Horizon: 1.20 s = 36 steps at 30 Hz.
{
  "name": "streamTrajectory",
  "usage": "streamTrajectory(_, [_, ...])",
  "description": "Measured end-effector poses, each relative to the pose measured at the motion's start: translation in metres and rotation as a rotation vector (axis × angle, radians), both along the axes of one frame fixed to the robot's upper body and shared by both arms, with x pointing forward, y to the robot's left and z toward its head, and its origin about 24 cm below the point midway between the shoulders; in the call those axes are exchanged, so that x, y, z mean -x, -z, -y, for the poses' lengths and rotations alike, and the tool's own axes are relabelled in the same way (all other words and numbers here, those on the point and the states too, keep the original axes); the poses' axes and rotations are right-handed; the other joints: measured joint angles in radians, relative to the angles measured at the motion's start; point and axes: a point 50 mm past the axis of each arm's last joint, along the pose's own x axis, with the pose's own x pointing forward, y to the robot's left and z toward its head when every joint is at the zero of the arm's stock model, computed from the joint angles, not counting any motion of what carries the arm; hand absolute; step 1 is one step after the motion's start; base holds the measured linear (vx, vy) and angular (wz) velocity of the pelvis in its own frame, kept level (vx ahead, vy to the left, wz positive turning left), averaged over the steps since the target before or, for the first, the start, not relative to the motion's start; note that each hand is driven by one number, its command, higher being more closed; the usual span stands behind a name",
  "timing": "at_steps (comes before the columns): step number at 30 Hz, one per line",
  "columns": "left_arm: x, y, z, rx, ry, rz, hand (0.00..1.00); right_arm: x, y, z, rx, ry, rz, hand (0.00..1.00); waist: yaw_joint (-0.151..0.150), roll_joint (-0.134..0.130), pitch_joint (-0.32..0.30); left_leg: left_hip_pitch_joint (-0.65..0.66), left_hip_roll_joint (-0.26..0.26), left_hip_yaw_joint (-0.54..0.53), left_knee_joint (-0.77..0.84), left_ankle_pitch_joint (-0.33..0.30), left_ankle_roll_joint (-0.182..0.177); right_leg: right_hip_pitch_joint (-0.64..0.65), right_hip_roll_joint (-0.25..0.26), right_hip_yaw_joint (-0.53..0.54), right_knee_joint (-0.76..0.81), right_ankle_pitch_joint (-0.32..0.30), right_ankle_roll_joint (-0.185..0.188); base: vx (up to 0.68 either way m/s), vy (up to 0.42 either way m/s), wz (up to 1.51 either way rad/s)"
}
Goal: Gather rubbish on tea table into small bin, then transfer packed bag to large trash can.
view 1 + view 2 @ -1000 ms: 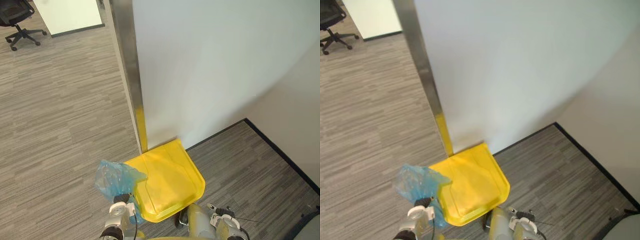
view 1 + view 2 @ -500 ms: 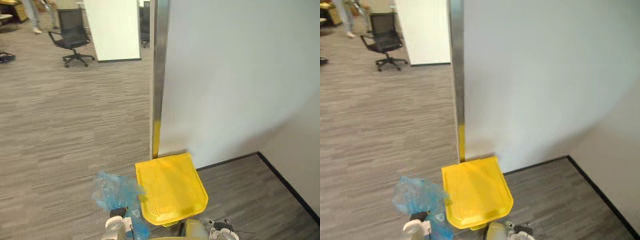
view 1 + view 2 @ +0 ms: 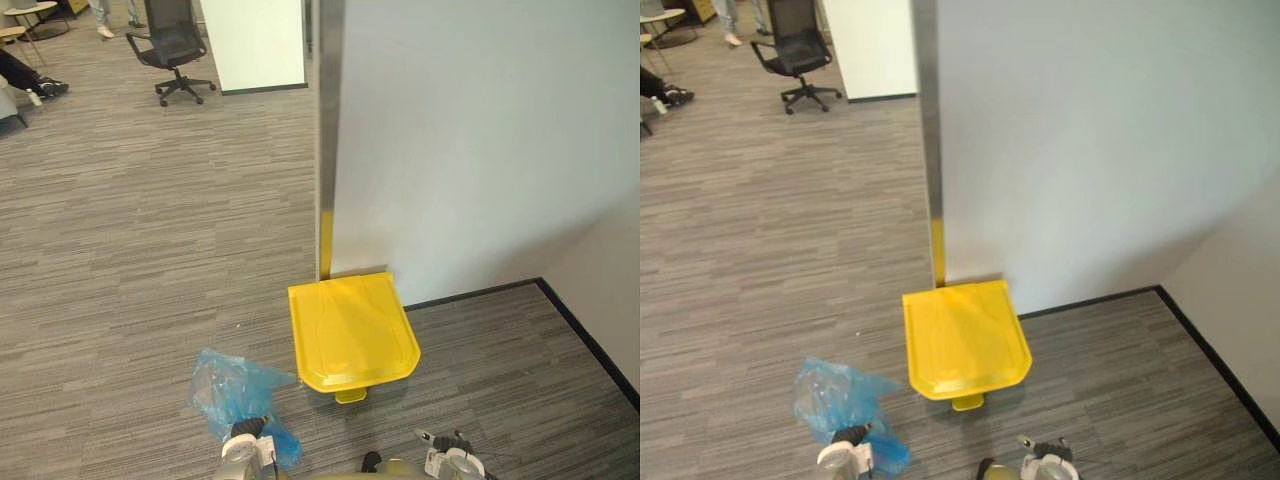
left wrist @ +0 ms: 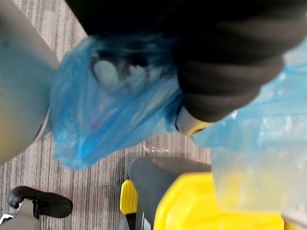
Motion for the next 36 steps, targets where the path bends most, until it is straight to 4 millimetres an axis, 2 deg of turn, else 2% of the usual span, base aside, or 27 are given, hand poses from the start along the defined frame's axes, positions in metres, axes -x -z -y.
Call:
streamTrajectory(1, [0.003, 0.001, -0.005, -0.019, 0.019, -0.014, 1.00, 0.006, 0.002, -0.002, -0.005, 0.005, -0.015, 0.00, -0.002, -0.010, -0.006, 0.011, -0.014, 0.015, -0.035, 0.006, 0.002, 0.019, -0.002, 0.015, -0.050, 0.031, 0.006, -0.05, 0.120, -0.22])
streamTrajectory(6, [0.007, 0.002, -0.011, -0.044, 0.060, -0.035, 1.00, 0.007, 0.002, -0.002, -0.006, 0.013, -0.014, 0.00, -0.012, -0.020, -0.005, 0.044, -0.055, 0.033, -0.074, 0.015, 0.016, 0.017, -0.016, 0.069, -0.058, 0.052, 0.017, 0.00, 0.113, -0.25])
streamTrajectory(7, [0.007, 0.002, -0.011, -0.044, 0.061, -0.034, 1.00, 0.006, 0.001, -0.002, -0.006, 0.012, -0.010, 0.00, -0.013, -0.021, 0.000, 0.057, -0.060, 0.030, -0.070, 0.017, 0.019, 0.016, -0.022, 0.074, -0.024, 0.038, 0.031, 0.06, 0.052, -0.02])
streamTrajectory(12, [0.007, 0.002, -0.011, -0.043, 0.051, -0.031, 1.00, 0.007, 0.001, -0.001, -0.006, 0.016, -0.009, 0.00, -0.013, -0.023, 0.001, 0.071, -0.066, -0.016, -0.071, 0.027, 0.027, 0.036, -0.033, 0.044, 0.008, -0.005, 0.037, 0.12, 0.013, 0.26])
streamTrajectory(18, [0.017, 0.005, -0.017, -0.042, 0.012, -0.064, 1.00, 0.012, 0.004, 0.005, -0.006, 0.008, -0.044, 0.00, -0.009, 0.009, -0.004, 0.110, -0.058, -0.068, -0.077, 0.029, 0.030, 0.123, -0.011, 0.040, -0.063, 0.006, 0.034, 0.16, 0.010, 0.11])
streamTrajectory(25, [0.022, 0.007, -0.023, -0.054, 0.016, -0.096, 1.00, 0.015, 0.006, 0.007, -0.010, 0.003, -0.075, 0.00, -0.009, 0.005, -0.005, 0.122, -0.065, -0.112, -0.076, 0.020, 0.045, 0.155, -0.010, 0.063, -0.092, 0.004, 0.031, 0.05, 0.027, 0.09])
streamTrajectory(35, [0.030, 0.010, -0.026, -0.065, 0.038, -0.135, 1.00, 0.018, 0.005, 0.018, 0.015, 0.003, -0.088, 0.00, -0.013, 0.009, -0.001, 0.122, -0.066, -0.146, -0.076, 0.019, 0.046, 0.157, -0.005, 0.088, -0.103, 0.002, 0.029, -0.06, -0.009, 0.01])
streamTrajectory(36, [0.032, 0.010, -0.027, -0.077, 0.079, -0.146, 1.00, 0.026, 0.005, 0.027, 0.040, -0.012, -0.112, 0.00, -0.036, 0.017, -0.002, 0.138, -0.065, -0.146, -0.085, 0.018, 0.044, 0.188, 0.006, 0.116, -0.172, 0.049, 0.049, 0.00, 0.000, 0.00])
